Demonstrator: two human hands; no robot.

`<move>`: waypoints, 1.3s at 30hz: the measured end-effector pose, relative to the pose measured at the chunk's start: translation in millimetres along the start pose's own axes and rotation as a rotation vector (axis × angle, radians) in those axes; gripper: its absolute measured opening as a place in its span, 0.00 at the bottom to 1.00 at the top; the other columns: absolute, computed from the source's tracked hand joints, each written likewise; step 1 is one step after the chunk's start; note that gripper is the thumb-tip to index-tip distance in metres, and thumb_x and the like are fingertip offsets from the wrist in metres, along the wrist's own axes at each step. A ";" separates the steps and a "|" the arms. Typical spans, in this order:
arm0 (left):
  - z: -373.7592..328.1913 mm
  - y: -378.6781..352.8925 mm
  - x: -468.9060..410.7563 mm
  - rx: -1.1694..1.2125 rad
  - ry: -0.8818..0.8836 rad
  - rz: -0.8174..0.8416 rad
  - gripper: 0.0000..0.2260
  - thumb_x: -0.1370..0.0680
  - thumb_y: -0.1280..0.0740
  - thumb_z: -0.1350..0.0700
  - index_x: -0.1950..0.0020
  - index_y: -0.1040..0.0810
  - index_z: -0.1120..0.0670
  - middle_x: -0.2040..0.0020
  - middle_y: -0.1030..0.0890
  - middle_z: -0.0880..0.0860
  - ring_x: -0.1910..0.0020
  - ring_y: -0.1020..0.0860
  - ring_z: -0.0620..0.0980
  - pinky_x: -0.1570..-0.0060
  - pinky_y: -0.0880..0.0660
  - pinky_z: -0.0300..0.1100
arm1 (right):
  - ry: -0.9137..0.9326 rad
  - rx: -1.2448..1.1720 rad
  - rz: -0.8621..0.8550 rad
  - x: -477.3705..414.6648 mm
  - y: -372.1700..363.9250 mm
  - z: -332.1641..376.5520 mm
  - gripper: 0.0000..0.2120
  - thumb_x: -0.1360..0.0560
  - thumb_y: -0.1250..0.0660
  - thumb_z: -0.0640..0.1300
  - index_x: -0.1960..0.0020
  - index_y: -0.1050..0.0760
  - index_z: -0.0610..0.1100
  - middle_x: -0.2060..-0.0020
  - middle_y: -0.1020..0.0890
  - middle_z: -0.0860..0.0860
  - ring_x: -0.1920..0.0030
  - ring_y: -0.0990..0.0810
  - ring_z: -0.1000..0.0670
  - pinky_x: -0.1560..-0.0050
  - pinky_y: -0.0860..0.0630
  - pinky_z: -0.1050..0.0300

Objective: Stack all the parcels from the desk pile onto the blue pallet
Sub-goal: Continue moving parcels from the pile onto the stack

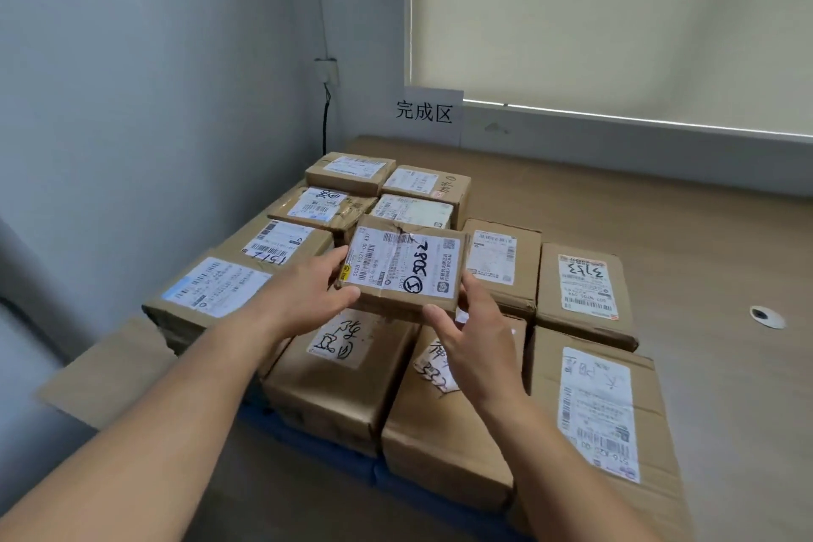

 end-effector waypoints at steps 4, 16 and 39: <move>16.6 12.6 -29.6 -0.229 -0.070 -0.011 0.25 0.22 0.38 0.47 0.25 0.38 0.49 0.30 0.30 0.50 0.33 0.32 0.51 0.35 0.34 0.50 | -0.038 0.027 -0.040 -17.1 -27.1 3.3 0.25 0.24 0.34 0.49 0.29 0.35 0.50 0.39 0.24 0.53 0.41 0.25 0.54 0.39 0.28 0.54; 37.7 3.1 -51.3 -0.287 -0.134 -0.060 0.24 0.21 0.39 0.47 0.26 0.37 0.50 0.30 0.32 0.51 0.32 0.35 0.52 0.34 0.38 0.48 | -0.128 0.151 -0.060 -35.4 -49.6 -1.8 0.19 0.22 0.37 0.50 0.33 0.31 0.47 0.40 0.22 0.50 0.41 0.25 0.49 0.41 0.29 0.54; 39.8 7.6 -46.6 -0.103 -0.111 -0.100 0.23 0.22 0.36 0.52 0.27 0.34 0.52 0.30 0.31 0.50 0.32 0.35 0.52 0.36 0.36 0.47 | -0.139 0.201 0.048 -42.8 -38.3 7.0 0.13 0.21 0.41 0.52 0.40 0.28 0.46 0.43 0.21 0.49 0.44 0.24 0.47 0.48 0.28 0.53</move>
Point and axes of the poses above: each hand's wrist, its own x-axis away from the middle knuckle, its own y-axis out of the back of the hand, z = x × y, the point moved 5 cm from there along -x, towards the middle knuckle
